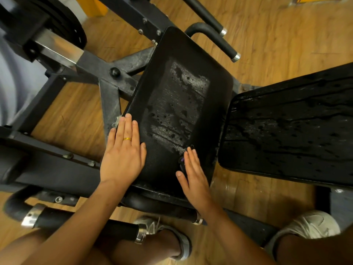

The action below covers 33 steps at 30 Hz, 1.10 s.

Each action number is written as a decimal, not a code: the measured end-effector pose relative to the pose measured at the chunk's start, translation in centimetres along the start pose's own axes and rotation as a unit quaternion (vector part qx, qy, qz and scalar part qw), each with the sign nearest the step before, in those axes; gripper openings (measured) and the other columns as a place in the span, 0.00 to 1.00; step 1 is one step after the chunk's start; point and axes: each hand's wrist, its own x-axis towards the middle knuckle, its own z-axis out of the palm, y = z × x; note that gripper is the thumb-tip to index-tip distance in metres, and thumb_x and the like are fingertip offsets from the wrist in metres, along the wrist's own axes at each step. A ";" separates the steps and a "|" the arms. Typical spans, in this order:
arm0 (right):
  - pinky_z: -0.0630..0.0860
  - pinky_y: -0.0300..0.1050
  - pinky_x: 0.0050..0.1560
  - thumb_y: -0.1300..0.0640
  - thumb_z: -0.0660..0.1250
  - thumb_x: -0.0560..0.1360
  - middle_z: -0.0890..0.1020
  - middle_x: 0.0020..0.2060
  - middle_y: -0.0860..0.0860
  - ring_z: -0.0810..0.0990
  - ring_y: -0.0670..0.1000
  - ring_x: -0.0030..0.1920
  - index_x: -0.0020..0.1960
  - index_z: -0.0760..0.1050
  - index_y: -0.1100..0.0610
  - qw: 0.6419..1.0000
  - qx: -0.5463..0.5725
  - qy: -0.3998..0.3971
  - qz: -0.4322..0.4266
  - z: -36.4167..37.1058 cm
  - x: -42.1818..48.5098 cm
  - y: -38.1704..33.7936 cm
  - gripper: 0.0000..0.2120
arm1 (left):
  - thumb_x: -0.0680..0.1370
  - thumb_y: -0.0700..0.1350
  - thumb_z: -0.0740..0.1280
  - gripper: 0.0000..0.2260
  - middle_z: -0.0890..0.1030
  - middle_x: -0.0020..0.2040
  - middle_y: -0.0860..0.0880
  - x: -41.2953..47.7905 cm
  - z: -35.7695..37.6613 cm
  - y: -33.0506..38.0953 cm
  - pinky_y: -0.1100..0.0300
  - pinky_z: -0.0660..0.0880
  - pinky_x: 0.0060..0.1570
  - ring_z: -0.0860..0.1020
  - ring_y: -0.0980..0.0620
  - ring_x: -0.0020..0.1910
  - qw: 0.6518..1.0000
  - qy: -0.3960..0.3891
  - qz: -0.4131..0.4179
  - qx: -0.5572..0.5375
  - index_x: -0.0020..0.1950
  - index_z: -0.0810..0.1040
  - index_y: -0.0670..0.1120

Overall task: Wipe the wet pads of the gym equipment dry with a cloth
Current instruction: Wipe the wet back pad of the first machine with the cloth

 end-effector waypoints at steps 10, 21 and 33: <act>0.48 0.42 0.80 0.53 0.50 0.86 0.53 0.81 0.51 0.46 0.47 0.81 0.81 0.54 0.61 0.985 0.016 0.128 0.114 -0.8 4.7 0.5 0.25 | 0.84 0.52 0.48 0.29 0.52 0.81 0.35 0.0 0.4 -0.1 0.43 0.54 0.78 0.52 0.39 0.81 1.000 0.008 -0.002 0.000 0.80 0.55 0.35; 0.42 0.37 0.78 0.54 0.56 0.85 0.45 0.82 0.49 0.39 0.45 0.81 0.82 0.46 0.60 0.995 0.037 0.055 0.068 0.4 1.0 -1.5 0.31 | 0.84 0.51 0.48 0.29 0.52 0.82 0.36 0.0 0.5 -0.1 0.43 0.54 0.78 0.52 0.40 0.81 1.000 0.005 -0.005 -0.003 0.81 0.54 0.36; 0.43 0.46 0.80 0.59 0.54 0.86 0.42 0.81 0.53 0.36 0.50 0.80 0.81 0.45 0.62 0.999 0.015 -0.003 -0.036 1.9 2.0 -7.7 0.28 | 0.85 0.50 0.52 0.28 0.50 0.82 0.36 -0.1 0.5 -0.1 0.43 0.54 0.79 0.50 0.40 0.82 1.000 0.000 -0.008 -0.008 0.81 0.52 0.36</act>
